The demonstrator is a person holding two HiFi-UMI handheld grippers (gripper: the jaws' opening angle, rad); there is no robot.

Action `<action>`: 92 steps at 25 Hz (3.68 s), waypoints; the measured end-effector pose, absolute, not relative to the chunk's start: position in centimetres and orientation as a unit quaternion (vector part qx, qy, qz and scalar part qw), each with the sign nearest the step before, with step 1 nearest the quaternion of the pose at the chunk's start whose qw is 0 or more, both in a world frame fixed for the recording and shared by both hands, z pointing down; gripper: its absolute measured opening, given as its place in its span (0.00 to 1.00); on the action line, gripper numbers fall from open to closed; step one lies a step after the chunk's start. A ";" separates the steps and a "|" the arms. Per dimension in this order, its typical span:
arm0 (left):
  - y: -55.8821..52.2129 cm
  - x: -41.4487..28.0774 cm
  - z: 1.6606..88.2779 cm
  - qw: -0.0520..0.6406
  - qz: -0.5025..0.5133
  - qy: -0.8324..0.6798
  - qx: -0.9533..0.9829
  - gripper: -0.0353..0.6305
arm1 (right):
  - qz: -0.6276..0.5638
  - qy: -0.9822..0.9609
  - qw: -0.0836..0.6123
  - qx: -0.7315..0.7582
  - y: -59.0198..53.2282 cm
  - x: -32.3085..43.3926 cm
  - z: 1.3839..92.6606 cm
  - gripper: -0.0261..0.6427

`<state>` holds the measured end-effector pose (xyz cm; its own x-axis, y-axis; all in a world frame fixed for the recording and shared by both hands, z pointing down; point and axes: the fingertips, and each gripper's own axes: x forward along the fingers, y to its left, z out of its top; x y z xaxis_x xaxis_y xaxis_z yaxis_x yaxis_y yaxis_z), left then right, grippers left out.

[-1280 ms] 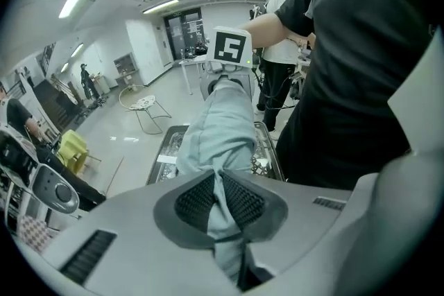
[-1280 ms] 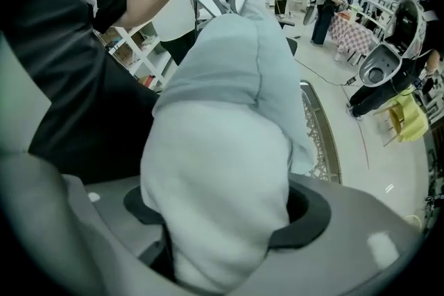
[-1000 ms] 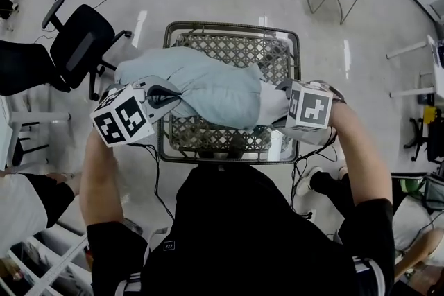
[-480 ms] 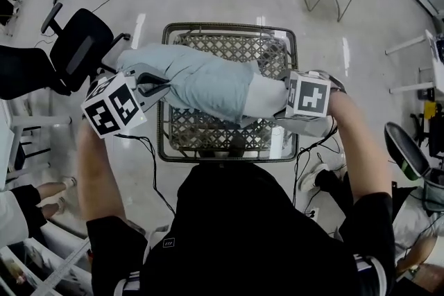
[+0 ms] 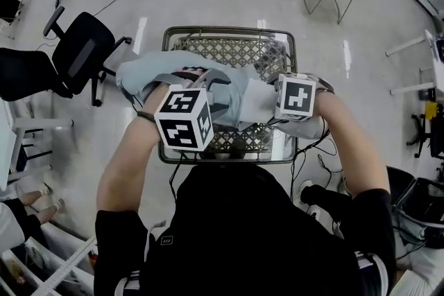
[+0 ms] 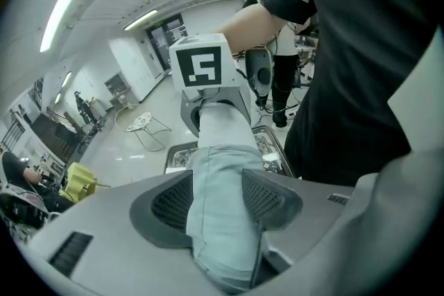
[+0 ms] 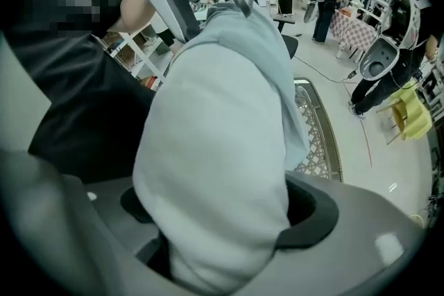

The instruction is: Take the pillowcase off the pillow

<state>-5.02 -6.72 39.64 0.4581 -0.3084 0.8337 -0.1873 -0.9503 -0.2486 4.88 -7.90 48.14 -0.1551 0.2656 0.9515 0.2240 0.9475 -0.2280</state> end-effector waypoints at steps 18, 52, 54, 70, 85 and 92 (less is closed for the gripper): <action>-3.7 -13.6 41.2 -0.006 -0.530 0.162 -0.833 0.06 | -0.012 -0.758 0.625 -0.186 -6.2 5.7 45.3 0.45; -1.1 -17.2 34.0 0.076 -0.489 0.163 -0.854 0.06 | 0.094 -0.783 0.578 -0.211 -0.9 2.9 40.3 0.44; -0.1 -17.0 33.3 0.085 -0.492 0.141 -0.855 0.06 | 0.112 -0.787 0.565 -0.222 0.5 3.2 39.7 0.45; -7.4 -10.0 40.0 0.099 -0.515 0.118 -0.843 0.37 | 0.138 -0.803 0.560 -0.150 -9.7 9.1 45.8 0.66; -18.3 -9.0 45.3 0.053 -0.509 0.144 -0.847 0.35 | 0.060 -0.871 0.484 0.048 -20.5 13.5 44.1 0.68; -22.9 -8.4 47.9 0.054 -0.511 0.151 -0.845 0.33 | -0.103 -0.803 0.581 0.080 -16.5 10.5 54.3 0.78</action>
